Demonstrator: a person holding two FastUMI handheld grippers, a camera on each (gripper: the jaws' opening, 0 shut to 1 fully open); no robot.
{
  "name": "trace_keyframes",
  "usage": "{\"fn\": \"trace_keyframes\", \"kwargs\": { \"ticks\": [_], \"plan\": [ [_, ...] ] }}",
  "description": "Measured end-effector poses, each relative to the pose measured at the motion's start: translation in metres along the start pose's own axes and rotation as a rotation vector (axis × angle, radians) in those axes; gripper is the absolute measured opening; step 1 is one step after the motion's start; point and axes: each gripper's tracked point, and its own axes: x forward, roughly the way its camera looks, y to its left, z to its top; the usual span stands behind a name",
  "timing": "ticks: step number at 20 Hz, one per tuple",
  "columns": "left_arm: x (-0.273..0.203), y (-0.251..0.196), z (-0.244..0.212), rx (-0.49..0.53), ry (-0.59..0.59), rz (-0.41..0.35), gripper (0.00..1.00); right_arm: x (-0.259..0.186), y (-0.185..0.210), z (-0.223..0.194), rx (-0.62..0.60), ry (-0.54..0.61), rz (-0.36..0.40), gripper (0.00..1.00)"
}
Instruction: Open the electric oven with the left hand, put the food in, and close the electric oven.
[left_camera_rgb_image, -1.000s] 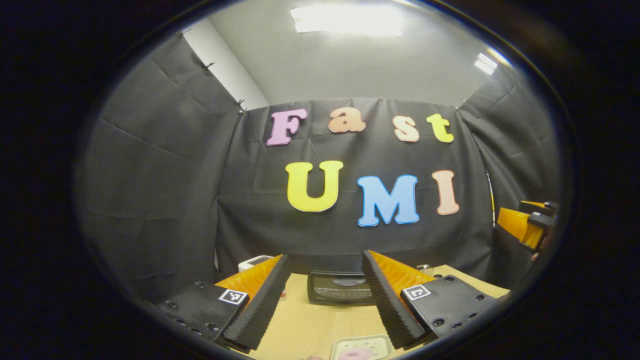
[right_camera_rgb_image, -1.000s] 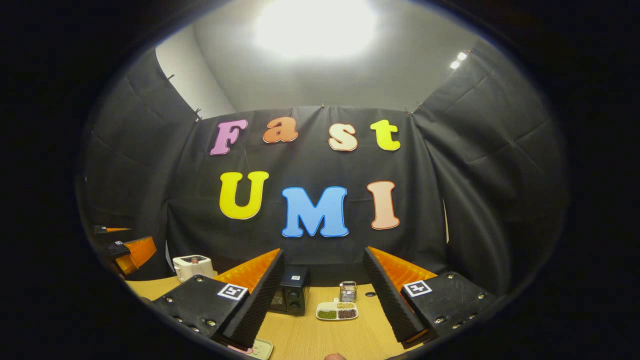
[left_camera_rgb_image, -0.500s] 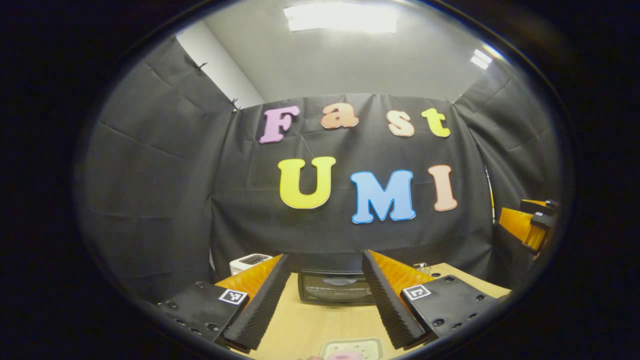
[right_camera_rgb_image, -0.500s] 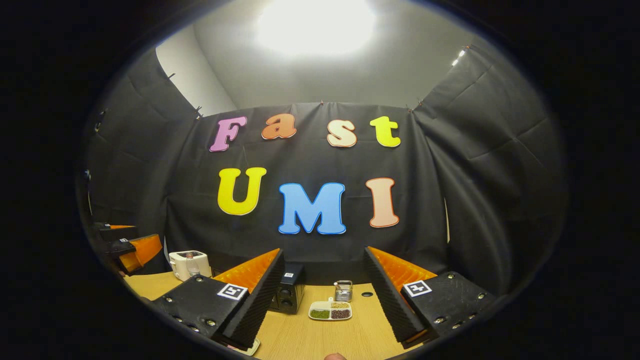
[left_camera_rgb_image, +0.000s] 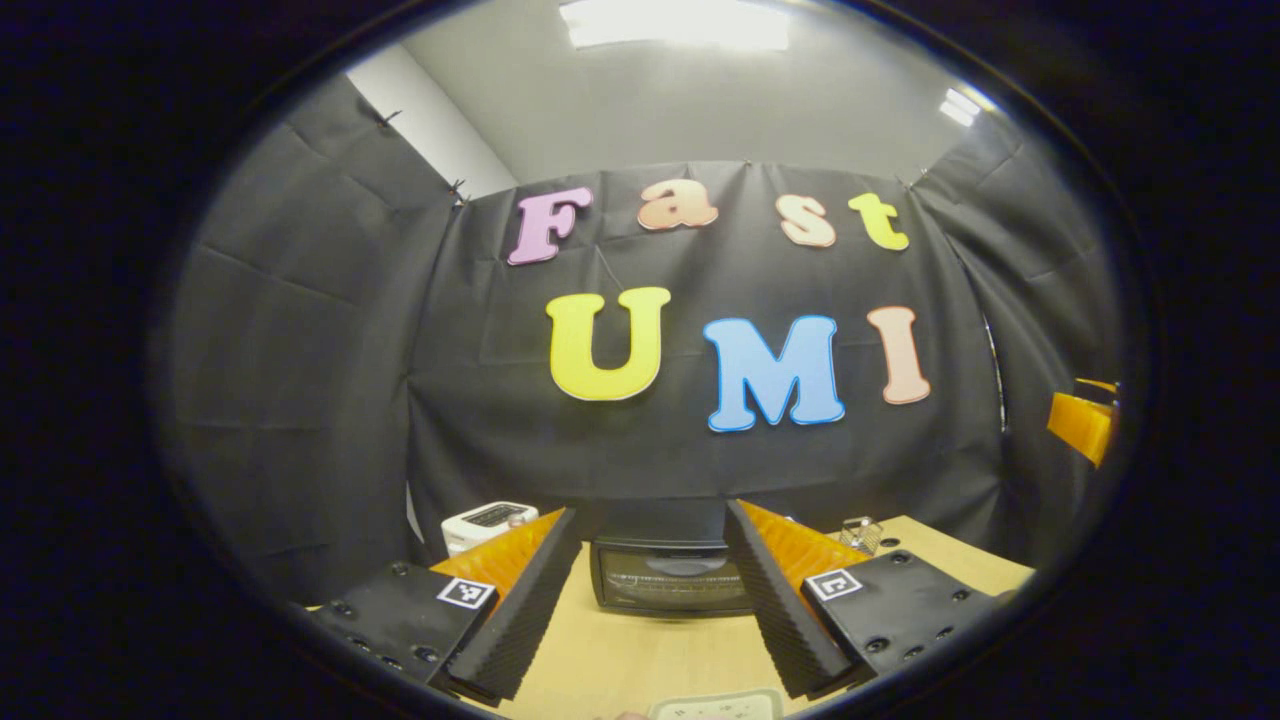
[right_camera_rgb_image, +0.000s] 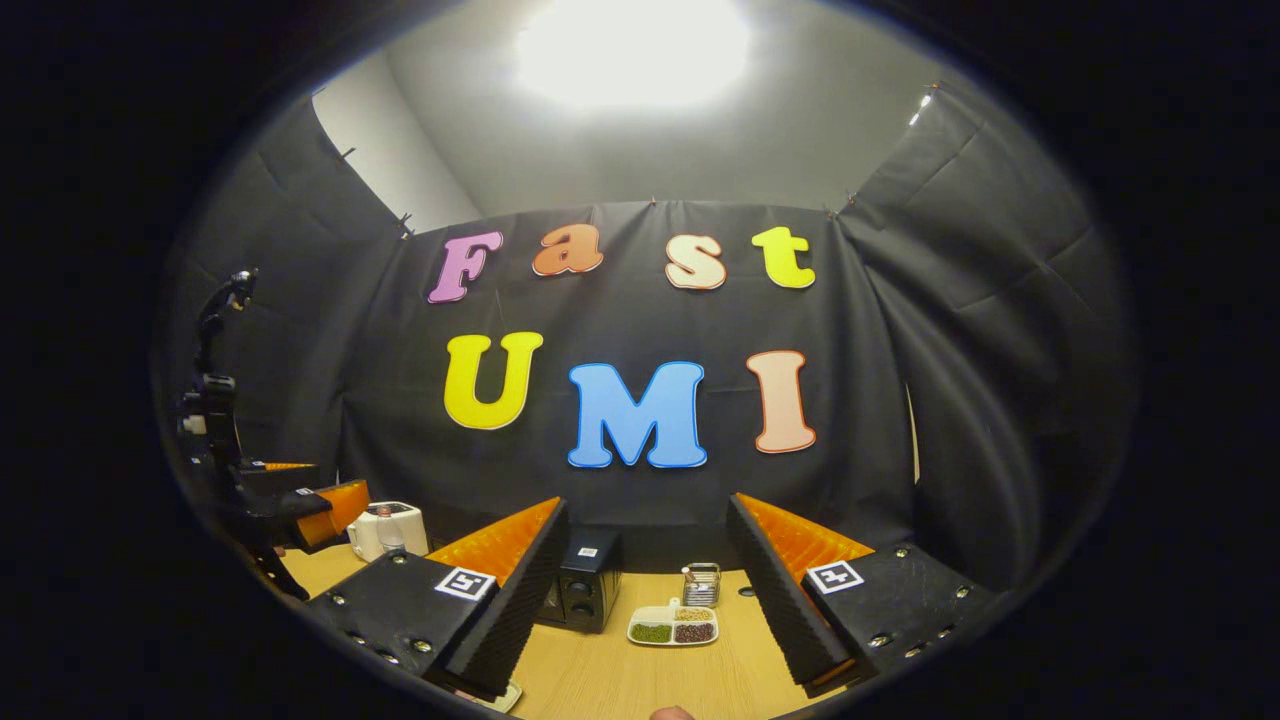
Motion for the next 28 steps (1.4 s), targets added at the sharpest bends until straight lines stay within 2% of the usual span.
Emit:
{"fn": "trace_keyframes", "kwargs": {
  "ticks": [1, 2, 8, 13, 14, 16, 23, 26, 28],
  "plan": [
    [0.013, 0.001, -0.005, -0.006, 0.006, -0.01, 0.97, 0.003, 0.002, -0.003, -0.005, 0.011, -0.009, 0.98],
    [0.028, 0.0, -0.008, -0.012, 0.009, -0.024, 1.0, 0.008, 0.006, -0.003, -0.005, 0.009, -0.013, 0.98],
    [0.11, -0.006, -0.038, -0.002, 0.04, -0.095, 1.0, 0.031, 0.018, -0.011, -0.015, 0.037, -0.073, 0.98],
    [0.165, -0.029, -0.076, 0.003, 0.084, -0.169, 1.0, 0.043, 0.018, -0.016, -0.027, 0.054, -0.139, 0.98],
    [0.176, -0.034, -0.085, 0.009, 0.096, -0.181, 0.9, 0.046, 0.015, -0.017, -0.033, 0.056, -0.156, 0.98],
    [0.194, -0.041, -0.107, 0.018, 0.125, -0.195, 1.0, 0.049, 0.012, -0.022, -0.045, 0.067, -0.189, 0.98],
    [0.243, -0.058, -0.179, 0.015, 0.241, -0.23, 0.97, 0.049, -0.004, -0.034, -0.094, 0.119, -0.283, 0.98],
    [0.251, -0.058, -0.205, 0.015, 0.284, -0.224, 1.0, 0.051, -0.004, -0.033, -0.111, 0.127, -0.294, 0.98],
    [0.253, -0.057, -0.209, 0.017, 0.277, -0.219, 0.98, 0.052, -0.003, -0.033, -0.123, 0.128, -0.293, 0.98]
  ]
}}
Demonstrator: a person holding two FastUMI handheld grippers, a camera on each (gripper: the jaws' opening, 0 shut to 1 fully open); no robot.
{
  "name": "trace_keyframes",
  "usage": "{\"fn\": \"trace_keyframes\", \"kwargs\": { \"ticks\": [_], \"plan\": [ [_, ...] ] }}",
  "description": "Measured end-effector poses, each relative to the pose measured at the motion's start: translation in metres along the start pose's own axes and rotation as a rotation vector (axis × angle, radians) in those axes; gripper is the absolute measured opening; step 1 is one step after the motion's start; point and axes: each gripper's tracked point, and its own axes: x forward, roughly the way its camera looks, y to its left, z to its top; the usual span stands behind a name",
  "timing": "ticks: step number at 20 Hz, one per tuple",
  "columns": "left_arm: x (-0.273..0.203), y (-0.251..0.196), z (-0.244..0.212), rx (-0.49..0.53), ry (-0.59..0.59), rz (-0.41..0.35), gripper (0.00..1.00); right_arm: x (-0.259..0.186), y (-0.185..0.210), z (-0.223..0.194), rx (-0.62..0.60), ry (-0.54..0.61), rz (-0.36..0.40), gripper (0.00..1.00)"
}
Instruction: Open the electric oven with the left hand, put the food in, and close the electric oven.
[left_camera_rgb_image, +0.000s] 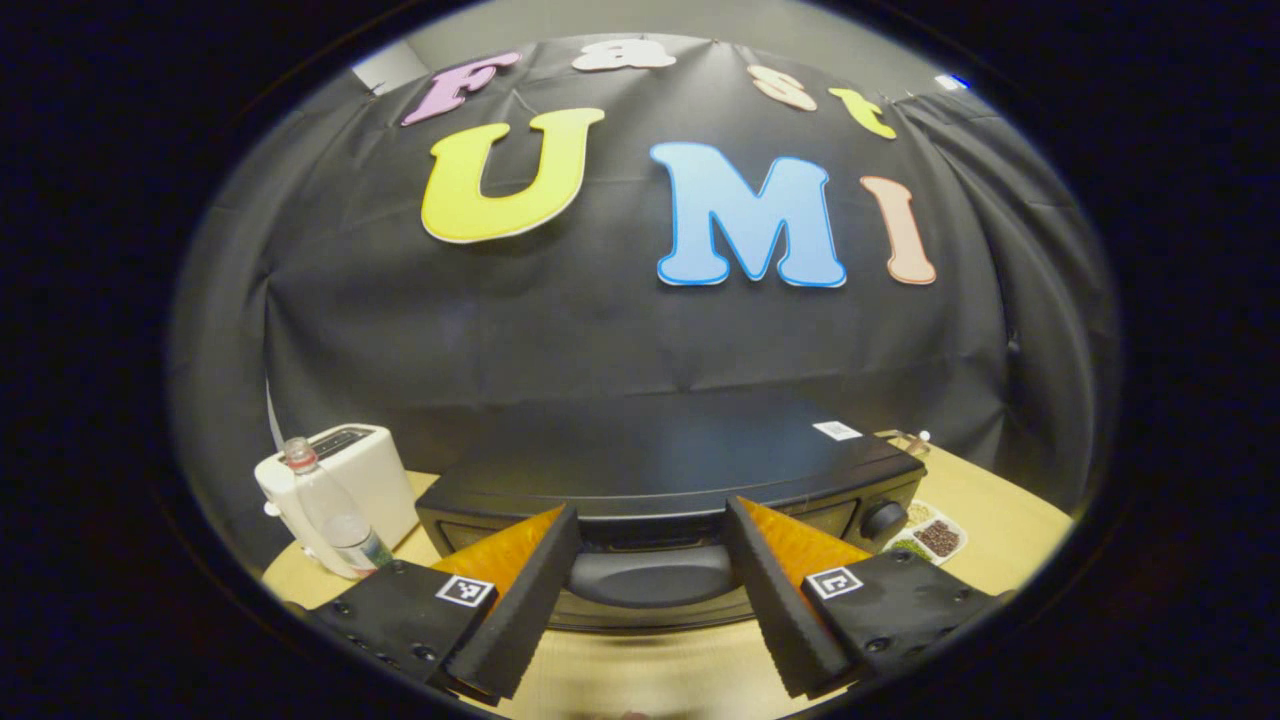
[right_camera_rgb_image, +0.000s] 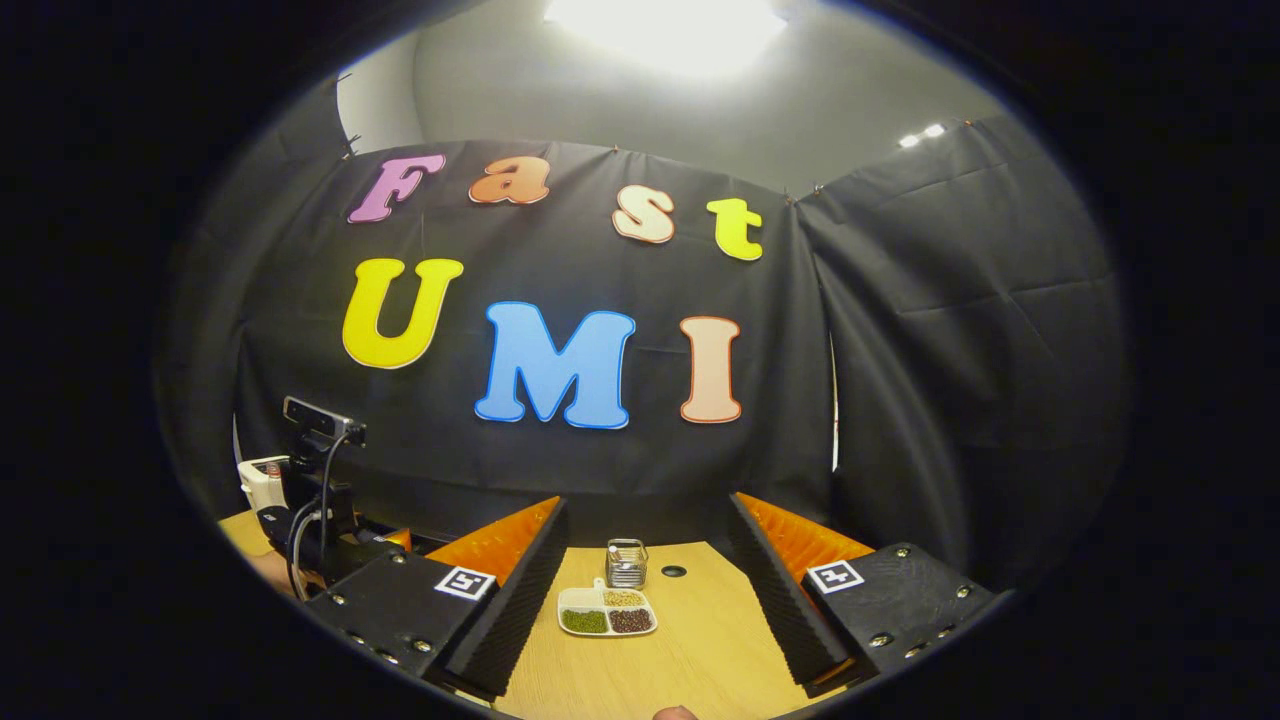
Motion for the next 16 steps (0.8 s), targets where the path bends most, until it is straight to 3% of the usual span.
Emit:
{"fn": "trace_keyframes", "kwargs": {
  "ticks": [4, 8, 16],
  "plan": [
    [-0.002, -0.002, -0.002, 0.006, -0.017, 0.012, 1.0, 0.002, 0.006, 0.002, -0.007, -0.005, 0.018, 0.98],
    [-0.015, -0.002, -0.006, 0.005, -0.021, 0.02, 0.94, 0.002, 0.007, 0.0, -0.008, -0.004, 0.037, 0.98],
    [-0.058, -0.006, -0.034, 0.009, 0.015, 0.031, 1.0, -0.006, -0.004, -0.001, 0.014, -0.002, 0.072, 0.98]
  ]
}}
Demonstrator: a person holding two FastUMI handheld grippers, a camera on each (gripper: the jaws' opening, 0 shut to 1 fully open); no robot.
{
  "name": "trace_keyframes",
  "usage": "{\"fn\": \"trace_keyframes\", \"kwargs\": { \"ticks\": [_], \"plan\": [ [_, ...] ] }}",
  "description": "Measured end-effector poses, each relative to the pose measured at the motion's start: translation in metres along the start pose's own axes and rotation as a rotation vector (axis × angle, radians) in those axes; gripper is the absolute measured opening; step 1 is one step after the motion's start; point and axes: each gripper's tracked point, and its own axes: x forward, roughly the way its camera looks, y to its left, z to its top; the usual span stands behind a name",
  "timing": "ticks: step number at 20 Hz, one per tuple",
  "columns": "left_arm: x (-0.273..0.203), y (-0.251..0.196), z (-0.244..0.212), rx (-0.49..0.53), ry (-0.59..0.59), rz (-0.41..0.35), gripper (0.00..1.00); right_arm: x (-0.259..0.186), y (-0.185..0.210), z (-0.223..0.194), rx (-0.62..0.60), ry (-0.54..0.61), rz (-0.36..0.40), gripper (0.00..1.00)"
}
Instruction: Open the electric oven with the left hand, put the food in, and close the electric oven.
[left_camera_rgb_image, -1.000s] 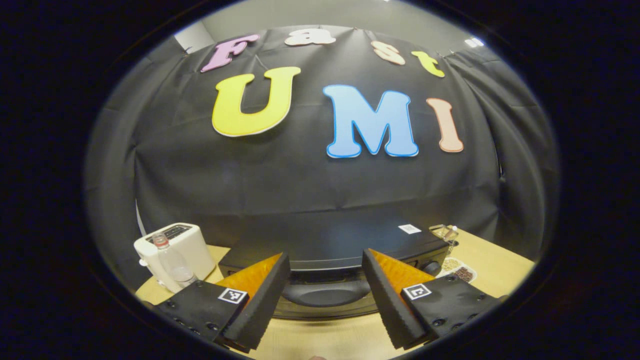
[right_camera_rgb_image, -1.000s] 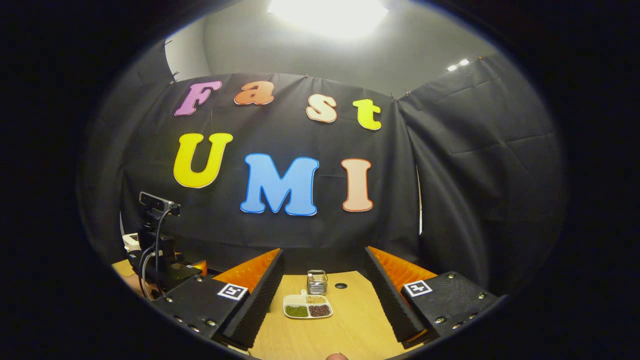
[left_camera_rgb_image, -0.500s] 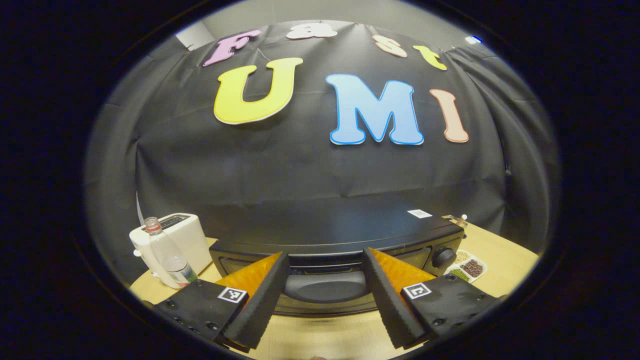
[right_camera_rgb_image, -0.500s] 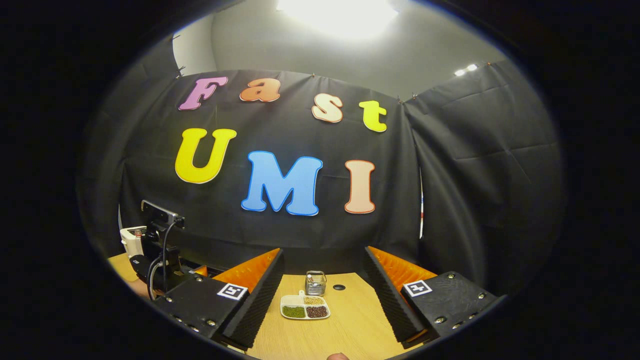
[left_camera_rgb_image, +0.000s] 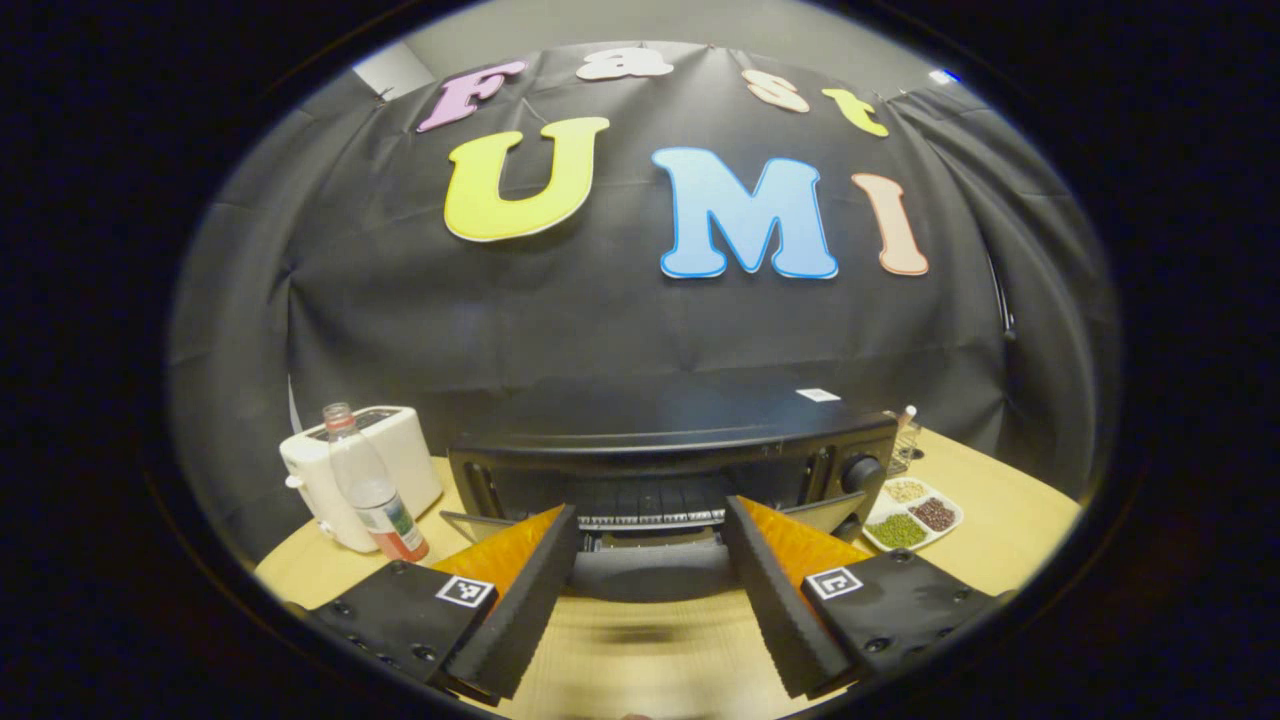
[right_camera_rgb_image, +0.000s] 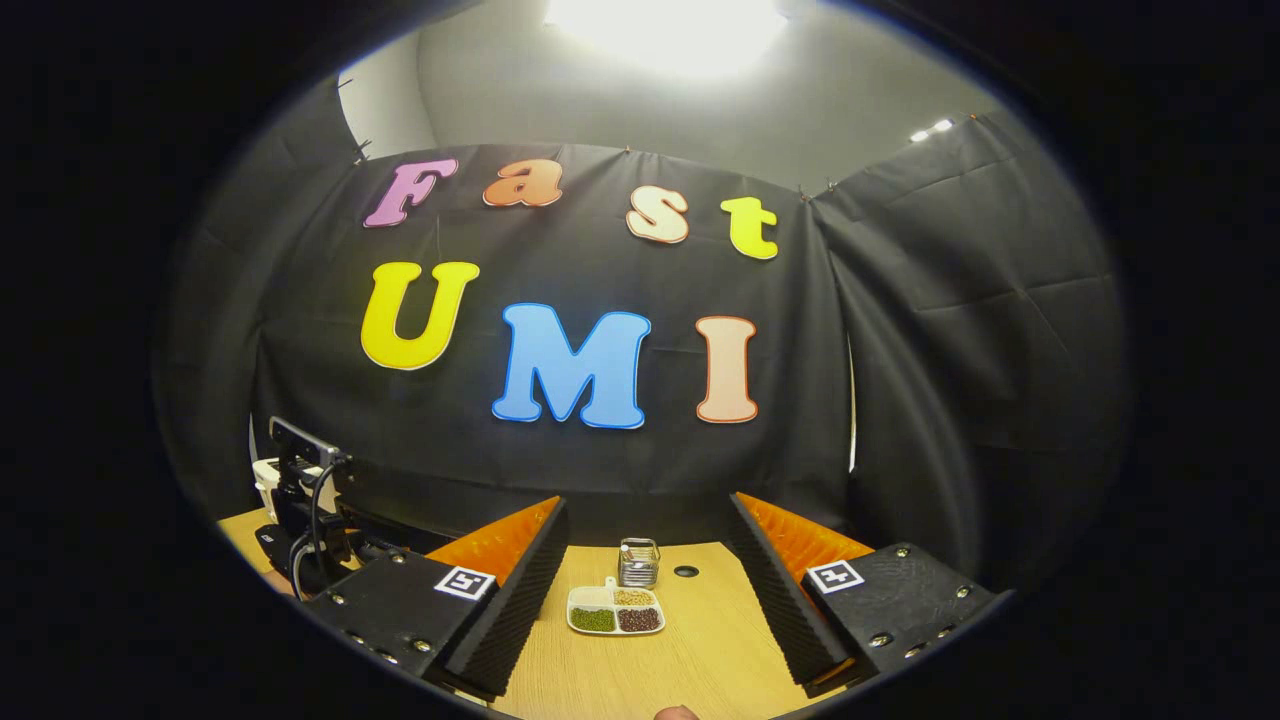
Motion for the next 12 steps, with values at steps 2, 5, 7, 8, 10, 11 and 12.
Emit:
{"fn": "trace_keyframes", "kwargs": {
  "ticks": [2, 5, 7, 8, 10, 11, 12],
  "plan": [
    [-0.011, -0.001, -0.01, -0.002, 0.017, 0.003, 1.0, -0.002, -0.001, 0.0, 0.002, -0.002, 0.015, 0.98],
    [-0.022, -0.002, -0.023, -0.012, 0.04, 0.011, 1.0, -0.01, -0.002, -0.002, 0.003, 0.005, 0.033, 0.98],
    [-0.03, -0.003, -0.032, -0.005, 0.056, 0.018, 0.98, -0.012, -0.004, -0.005, 0.002, 0.011, 0.042, 0.98],
    [-0.033, -0.003, -0.036, 0.0, 0.064, 0.021, 0.98, -0.014, -0.006, -0.005, 0.003, 0.013, 0.046, 0.98],
    [-0.04, -0.005, -0.047, 0.011, 0.081, 0.025, 1.0, -0.017, -0.008, -0.007, 0.001, 0.02, 0.054, 0.98],
    [-0.044, -0.006, -0.054, 0.015, 0.092, 0.027, 0.98, -0.019, -0.01, -0.008, -0.001, 0.023, 0.058, 0.98],
    [-0.046, -0.007, -0.06, 0.016, 0.106, 0.03, 0.98, -0.022, -0.012, -0.01, -0.003, 0.026, 0.061, 0.98]
  ]
}}
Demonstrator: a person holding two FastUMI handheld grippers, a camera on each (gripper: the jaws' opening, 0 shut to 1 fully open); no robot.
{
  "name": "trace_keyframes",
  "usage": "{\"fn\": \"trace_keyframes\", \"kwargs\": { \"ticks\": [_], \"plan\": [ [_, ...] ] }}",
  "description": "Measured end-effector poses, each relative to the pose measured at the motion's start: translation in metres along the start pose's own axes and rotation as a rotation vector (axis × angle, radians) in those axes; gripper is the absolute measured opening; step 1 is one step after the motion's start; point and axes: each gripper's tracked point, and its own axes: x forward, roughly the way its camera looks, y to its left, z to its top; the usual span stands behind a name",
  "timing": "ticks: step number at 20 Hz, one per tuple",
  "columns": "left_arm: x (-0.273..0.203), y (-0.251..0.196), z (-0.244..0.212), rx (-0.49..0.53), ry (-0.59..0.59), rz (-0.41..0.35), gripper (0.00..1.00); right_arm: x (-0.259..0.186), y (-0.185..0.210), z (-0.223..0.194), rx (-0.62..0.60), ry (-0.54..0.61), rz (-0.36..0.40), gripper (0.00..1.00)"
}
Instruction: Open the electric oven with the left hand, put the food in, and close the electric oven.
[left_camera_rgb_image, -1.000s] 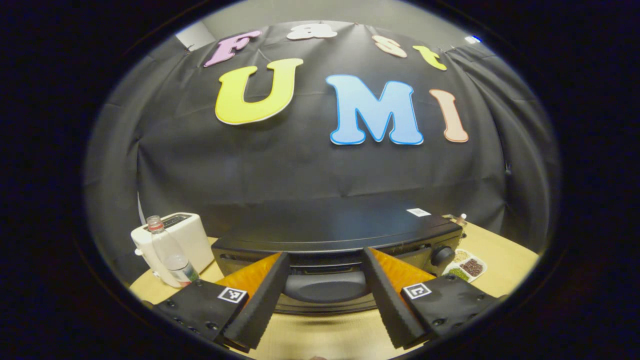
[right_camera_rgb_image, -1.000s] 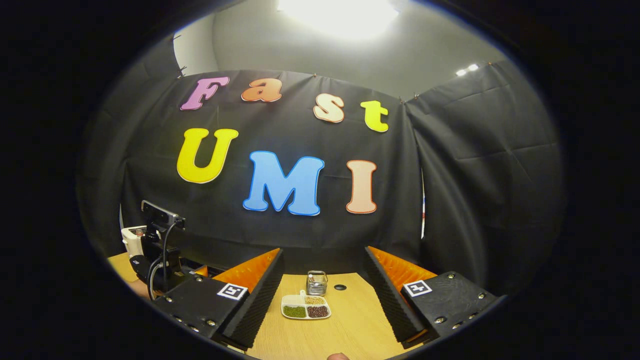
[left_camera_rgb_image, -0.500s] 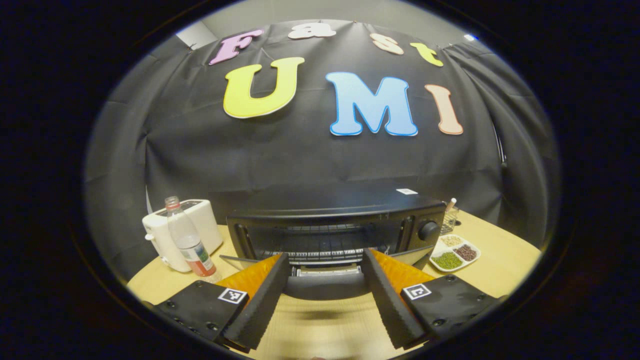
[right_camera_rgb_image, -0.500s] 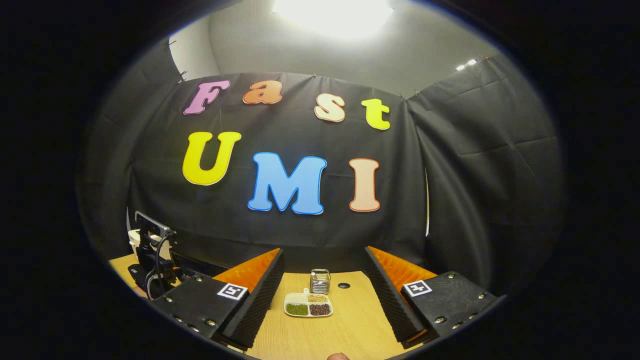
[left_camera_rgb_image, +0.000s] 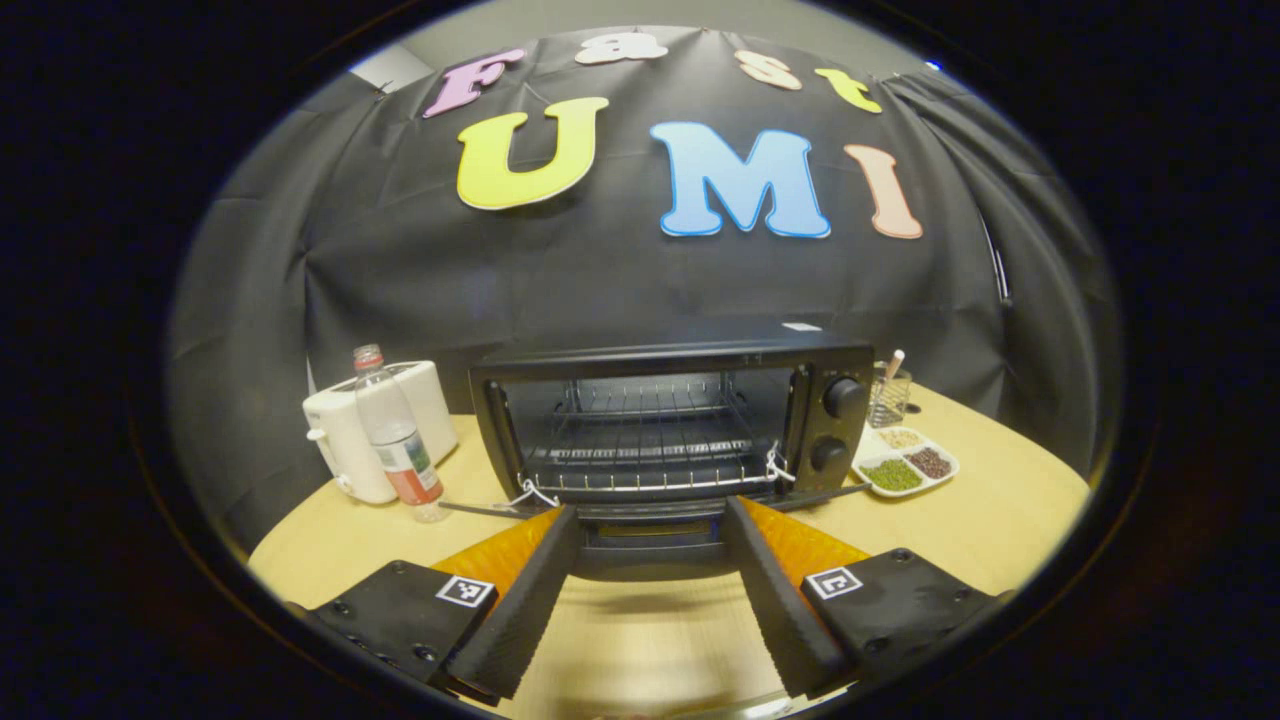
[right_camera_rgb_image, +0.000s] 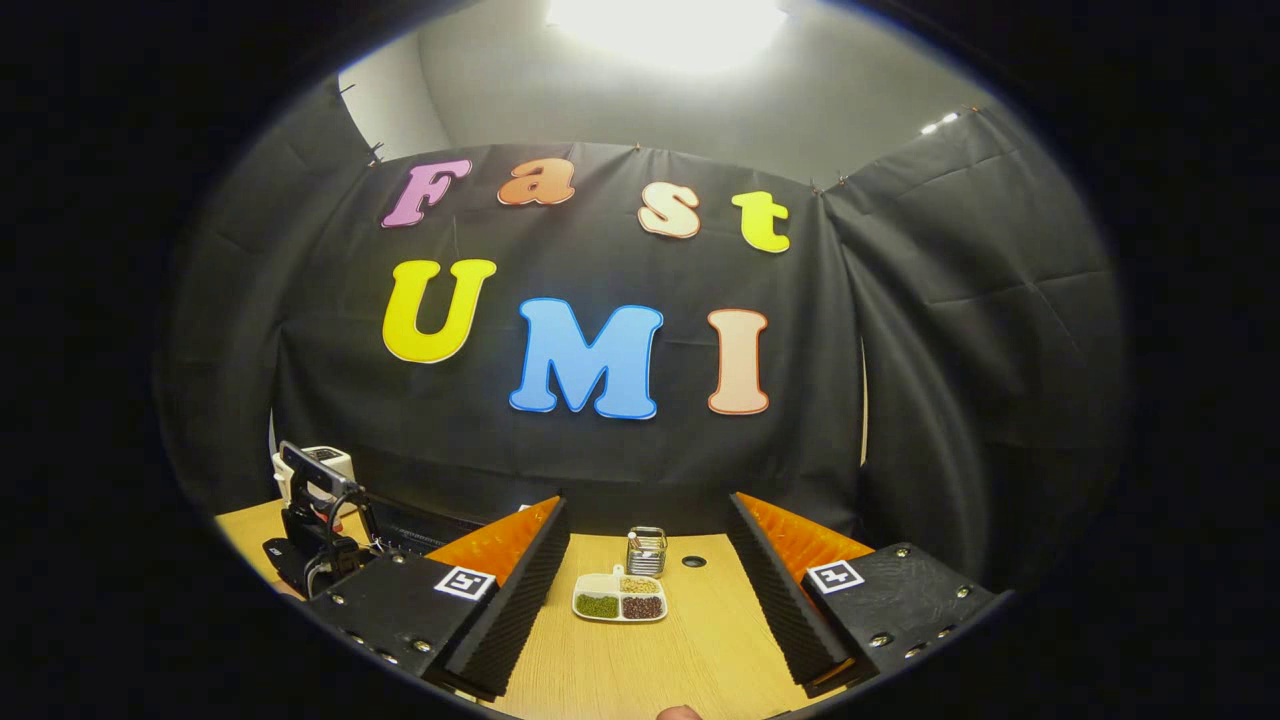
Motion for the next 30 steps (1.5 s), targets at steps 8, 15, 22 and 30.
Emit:
{"fn": "trace_keyframes", "kwargs": {
  "ticks": [8, 15, 22, 30],
  "plan": [
    [-0.009, -0.005, -0.04, -0.006, 0.1, 0.027, 1.0, -0.012, -0.016, -0.002, -0.018, 0.015, 0.008, 0.97],
    [-0.02, -0.007, -0.057, -0.011, 0.168, 0.025, 0.98, -0.02, -0.012, 0.003, -0.005, -0.002, 0.04, 0.97],
    [-0.076, 0.003, 0.022, 0.007, -0.007, 0.034, 0.97, -0.017, 0.01, 0.004, 0.039, -0.023, 0.125, 0.98],
    [-0.161, 0.047, 0.121, -0.036, -0.228, 0.106, 0.97, -0.014, 0.053, -0.024, 0.115, 0.08, 0.273, 0.98]
  ]
}}
